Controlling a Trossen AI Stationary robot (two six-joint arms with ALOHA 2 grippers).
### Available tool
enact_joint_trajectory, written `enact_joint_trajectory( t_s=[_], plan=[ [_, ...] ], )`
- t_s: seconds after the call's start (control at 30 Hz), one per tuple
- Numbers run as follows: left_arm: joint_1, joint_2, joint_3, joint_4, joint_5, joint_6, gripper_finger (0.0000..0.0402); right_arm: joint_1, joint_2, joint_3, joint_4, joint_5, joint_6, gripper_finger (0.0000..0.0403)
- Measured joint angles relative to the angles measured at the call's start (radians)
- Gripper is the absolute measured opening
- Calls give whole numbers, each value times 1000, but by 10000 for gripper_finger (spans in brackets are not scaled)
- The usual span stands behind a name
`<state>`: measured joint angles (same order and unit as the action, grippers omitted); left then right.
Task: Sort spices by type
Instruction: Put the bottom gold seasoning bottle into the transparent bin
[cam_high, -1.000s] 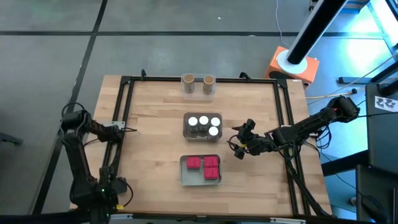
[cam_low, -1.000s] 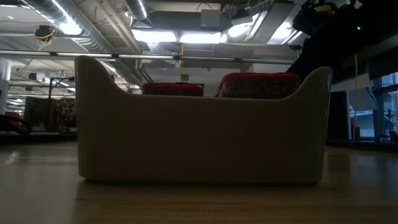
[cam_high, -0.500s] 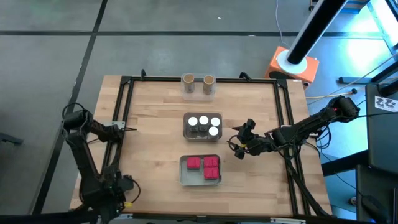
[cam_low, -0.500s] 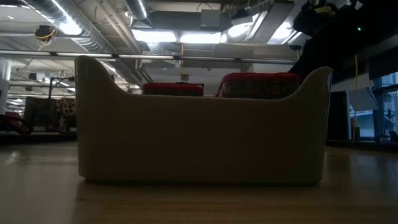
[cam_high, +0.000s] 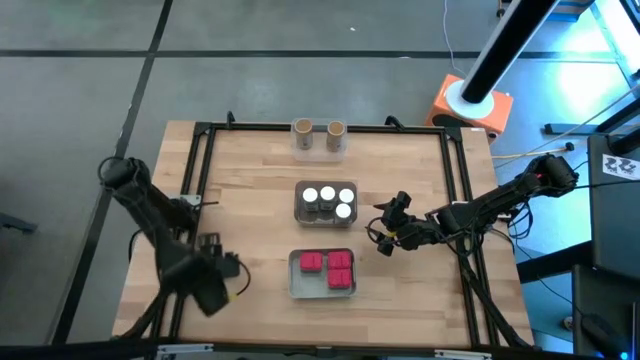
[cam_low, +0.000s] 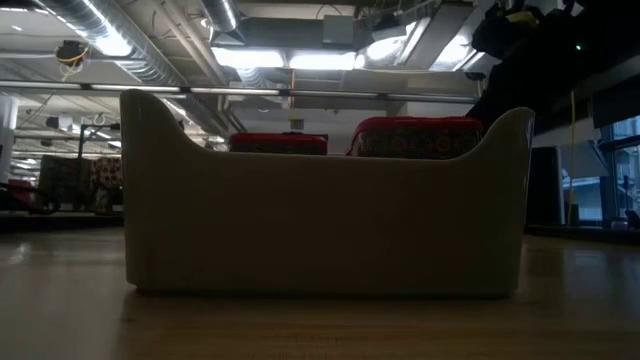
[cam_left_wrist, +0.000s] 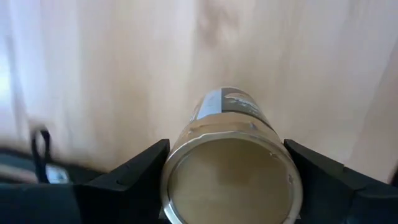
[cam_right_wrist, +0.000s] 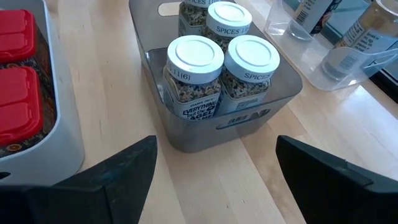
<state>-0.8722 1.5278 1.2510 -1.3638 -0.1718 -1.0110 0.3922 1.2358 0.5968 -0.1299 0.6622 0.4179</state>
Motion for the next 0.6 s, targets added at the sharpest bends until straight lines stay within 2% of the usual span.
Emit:
enact_joint_trajectory(
  t_s=[0.3, 0.6],
  plan=[
    [288, -87, 1, 17, -143, 354, 260, 0, 0, 0, 0, -2, 7, 328],
    [648, -112, 18, 138, -154, 669, 260, 0, 0, 0, -1, -17, -29, 328]
  ],
)
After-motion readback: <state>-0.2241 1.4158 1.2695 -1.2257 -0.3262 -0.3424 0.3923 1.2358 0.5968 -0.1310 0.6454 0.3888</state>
